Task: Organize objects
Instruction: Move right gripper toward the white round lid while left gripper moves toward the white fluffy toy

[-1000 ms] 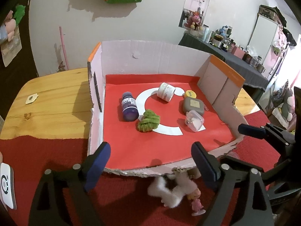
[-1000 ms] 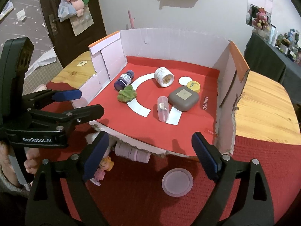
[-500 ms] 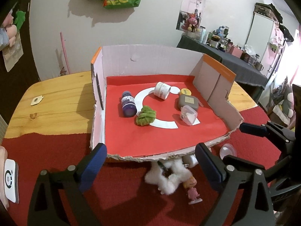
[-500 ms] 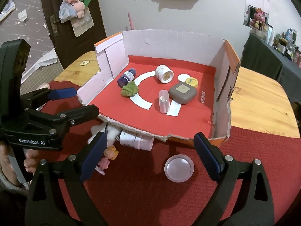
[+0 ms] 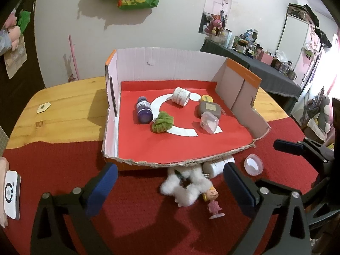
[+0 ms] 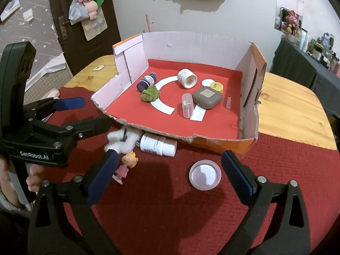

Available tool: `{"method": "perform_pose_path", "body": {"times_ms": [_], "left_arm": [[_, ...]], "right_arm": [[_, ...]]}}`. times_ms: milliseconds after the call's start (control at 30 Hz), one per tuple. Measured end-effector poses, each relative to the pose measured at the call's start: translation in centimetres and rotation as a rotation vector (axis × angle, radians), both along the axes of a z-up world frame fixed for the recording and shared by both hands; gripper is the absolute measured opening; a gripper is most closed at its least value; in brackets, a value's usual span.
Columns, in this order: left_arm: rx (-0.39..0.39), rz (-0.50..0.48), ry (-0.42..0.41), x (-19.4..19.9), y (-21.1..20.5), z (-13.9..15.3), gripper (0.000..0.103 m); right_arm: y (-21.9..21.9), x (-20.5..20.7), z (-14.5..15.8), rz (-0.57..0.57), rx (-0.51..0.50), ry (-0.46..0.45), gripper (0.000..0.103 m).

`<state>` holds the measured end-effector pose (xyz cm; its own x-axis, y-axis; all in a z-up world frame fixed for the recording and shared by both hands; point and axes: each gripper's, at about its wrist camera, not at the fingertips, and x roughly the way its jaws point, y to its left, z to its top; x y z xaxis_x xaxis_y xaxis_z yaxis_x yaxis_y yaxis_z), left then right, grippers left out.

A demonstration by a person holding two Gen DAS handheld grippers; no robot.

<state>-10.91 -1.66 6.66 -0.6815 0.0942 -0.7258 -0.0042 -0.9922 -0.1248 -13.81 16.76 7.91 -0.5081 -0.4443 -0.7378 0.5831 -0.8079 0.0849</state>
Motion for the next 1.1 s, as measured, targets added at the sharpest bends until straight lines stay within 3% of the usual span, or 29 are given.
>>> {"method": "perform_pose_path", "body": {"times_ms": [533, 800, 933, 1100], "left_arm": [[-0.017, -0.017, -0.029, 1.3, 0.8, -1.2, 0.103], [-0.036, -0.009, -0.043, 1.2, 0.3, -2.1, 0.1], [-0.047, -0.029, -0.06, 0.9, 0.6, -2.7, 0.095], [-0.064, -0.043, -0.07, 0.6, 1.0, -3.2, 0.093]], "right_arm": [[1.5, 0.9, -1.2, -0.032, 0.014, -0.015, 0.099], [1.7, 0.6, -2.4, -0.066, 0.07, -0.011, 0.098], [2.1, 0.1, -2.8, -0.082, 0.055, -0.034, 0.078], [2.4, -0.4, -3.5, -0.088, 0.061, -0.052, 0.075]]}}
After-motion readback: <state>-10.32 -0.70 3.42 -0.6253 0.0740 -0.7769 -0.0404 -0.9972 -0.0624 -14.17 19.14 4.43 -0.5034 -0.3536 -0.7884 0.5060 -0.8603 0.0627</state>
